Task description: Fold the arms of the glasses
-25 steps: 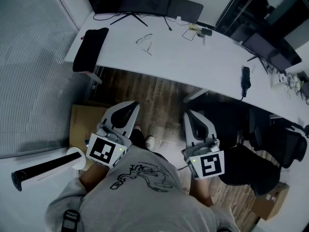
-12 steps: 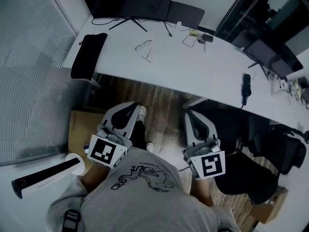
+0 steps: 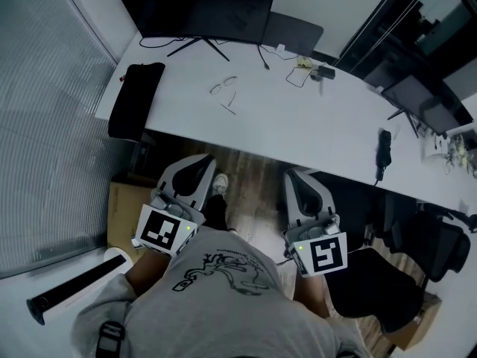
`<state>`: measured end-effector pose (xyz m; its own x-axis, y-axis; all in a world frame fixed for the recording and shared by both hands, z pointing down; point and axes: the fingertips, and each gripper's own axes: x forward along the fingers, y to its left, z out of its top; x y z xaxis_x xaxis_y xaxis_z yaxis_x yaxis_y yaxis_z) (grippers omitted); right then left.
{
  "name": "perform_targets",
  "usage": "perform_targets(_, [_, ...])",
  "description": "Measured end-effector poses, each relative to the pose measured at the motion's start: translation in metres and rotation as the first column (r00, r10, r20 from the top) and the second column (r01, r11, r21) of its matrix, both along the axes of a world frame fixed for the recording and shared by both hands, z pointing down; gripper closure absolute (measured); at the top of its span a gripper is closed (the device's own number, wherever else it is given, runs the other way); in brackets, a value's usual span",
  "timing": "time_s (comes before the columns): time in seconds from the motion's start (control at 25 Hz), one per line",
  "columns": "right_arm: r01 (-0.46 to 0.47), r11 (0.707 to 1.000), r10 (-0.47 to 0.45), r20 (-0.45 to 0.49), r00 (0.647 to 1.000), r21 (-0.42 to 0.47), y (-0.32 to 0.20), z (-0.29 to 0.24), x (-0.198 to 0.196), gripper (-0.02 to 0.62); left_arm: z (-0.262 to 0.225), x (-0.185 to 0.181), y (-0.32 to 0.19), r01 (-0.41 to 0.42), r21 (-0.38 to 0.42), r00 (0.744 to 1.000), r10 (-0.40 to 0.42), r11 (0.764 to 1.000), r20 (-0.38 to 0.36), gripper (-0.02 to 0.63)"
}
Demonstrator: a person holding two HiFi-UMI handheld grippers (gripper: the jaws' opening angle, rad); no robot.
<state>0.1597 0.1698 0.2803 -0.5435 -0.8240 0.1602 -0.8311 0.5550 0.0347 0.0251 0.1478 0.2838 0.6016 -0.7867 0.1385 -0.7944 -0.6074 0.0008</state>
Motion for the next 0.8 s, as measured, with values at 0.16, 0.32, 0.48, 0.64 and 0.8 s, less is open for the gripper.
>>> perform_targets(0.16, [-0.027, 0.999, 0.026, 0.044, 0.999, 0.021, -0.049, -0.008, -0.012, 0.586, 0.000, -0.010, -0.045, -0.009, -0.003, 1.000, 0.010, 1.000, 0.011, 0.584])
perform_targets(0.32, [-0.040, 0.999, 0.038, 0.060, 0.997, 0.035, -0.098, -0.014, -0.030, 0.586, 0.003, -0.024, -0.092, -0.018, -0.024, 1.000, 0.018, 1.000, 0.013, 0.584])
perform_targets(0.48, [-0.043, 0.999, 0.043, -0.002, 0.999, -0.006, -0.145, -0.004, -0.045, 0.586, 0.007, -0.040, -0.142, -0.027, -0.043, 1.000, 0.027, 0.999, 0.002, 0.584])
perform_targets(0.64, [-0.044, 0.999, 0.043, 0.038, 0.998, 0.026, -0.189, -0.011, -0.065, 0.586, 0.011, -0.055, -0.184, -0.037, -0.056, 0.999, 0.036, 0.998, -0.005, 0.586])
perform_targets(0.8, [-0.049, 0.999, 0.049, 0.034, 0.998, 0.016, -0.223, -0.003, -0.081, 0.586, 0.023, -0.066, -0.220, -0.058, -0.070, 0.998, 0.058, 0.996, -0.003, 0.586])
